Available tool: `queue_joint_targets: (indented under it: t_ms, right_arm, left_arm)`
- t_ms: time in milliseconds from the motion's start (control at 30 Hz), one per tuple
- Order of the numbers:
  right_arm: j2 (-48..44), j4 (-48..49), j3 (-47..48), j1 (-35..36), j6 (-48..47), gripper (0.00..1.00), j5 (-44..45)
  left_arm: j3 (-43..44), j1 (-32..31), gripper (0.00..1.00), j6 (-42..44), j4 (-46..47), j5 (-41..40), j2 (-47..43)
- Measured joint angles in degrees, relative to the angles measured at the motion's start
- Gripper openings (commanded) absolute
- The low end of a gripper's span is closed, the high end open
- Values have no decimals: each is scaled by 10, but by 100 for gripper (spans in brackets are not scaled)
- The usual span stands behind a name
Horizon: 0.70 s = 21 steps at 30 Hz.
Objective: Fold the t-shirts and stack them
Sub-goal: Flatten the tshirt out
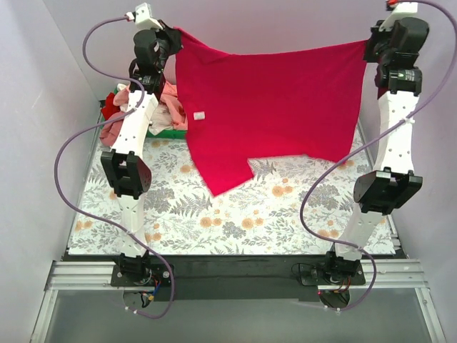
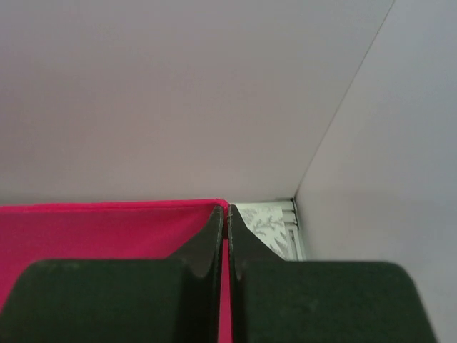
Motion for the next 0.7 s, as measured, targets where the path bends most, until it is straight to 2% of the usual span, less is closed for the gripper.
queue_joint_targets:
  t_ms: [167, 300, 500, 700]
  right_arm:
    - [-32, 81, -35, -77, 67, 1, -99]
    - [-116, 139, -139, -126, 85, 1, -153]
    - [-257, 206, -383, -121, 64, 1, -229]
    - [-362, 236, -696, -118, 50, 1, -240]
  left_arm:
    - [-11, 2, 0, -26, 81, 56, -25]
    - [-134, -2, 0, -31, 125, 92, -132]
    - [-533, -3, 0, -30, 230, 108, -380]
    - [-862, -27, 0, -75, 236, 54, -520]
